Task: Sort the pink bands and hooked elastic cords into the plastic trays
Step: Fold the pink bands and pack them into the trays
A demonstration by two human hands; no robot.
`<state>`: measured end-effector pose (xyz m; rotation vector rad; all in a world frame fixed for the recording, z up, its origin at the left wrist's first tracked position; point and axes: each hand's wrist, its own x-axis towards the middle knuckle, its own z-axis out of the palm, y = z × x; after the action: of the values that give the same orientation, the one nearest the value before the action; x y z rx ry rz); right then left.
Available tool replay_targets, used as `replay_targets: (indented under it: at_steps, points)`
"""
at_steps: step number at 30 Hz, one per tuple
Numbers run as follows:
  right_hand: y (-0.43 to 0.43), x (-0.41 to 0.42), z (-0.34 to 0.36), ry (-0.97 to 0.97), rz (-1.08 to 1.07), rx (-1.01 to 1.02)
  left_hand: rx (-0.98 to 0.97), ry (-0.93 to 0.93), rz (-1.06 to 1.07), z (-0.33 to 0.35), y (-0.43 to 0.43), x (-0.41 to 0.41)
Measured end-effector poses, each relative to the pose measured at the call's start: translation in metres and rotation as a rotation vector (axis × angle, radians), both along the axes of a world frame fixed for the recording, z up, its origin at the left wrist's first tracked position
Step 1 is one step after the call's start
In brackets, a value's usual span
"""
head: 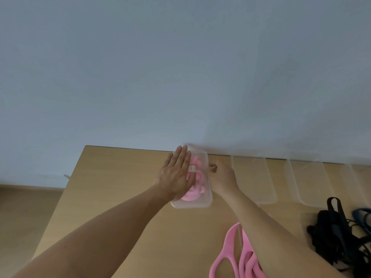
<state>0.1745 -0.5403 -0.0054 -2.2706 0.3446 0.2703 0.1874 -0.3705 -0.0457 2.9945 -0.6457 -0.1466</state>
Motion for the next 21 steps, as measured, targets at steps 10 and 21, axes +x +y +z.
replay_targets:
  at_steps: [10, 21]
  points:
    - [-0.012, -0.031, -0.004, 0.124, 0.037, -0.044, 0.129, -0.039, -0.034, 0.009, -0.011, -0.006]
    - [-0.008, -0.036, -0.001, 0.079, 0.058, -0.07, 0.053, 0.008, 0.025, 0.009, -0.009, -0.027]
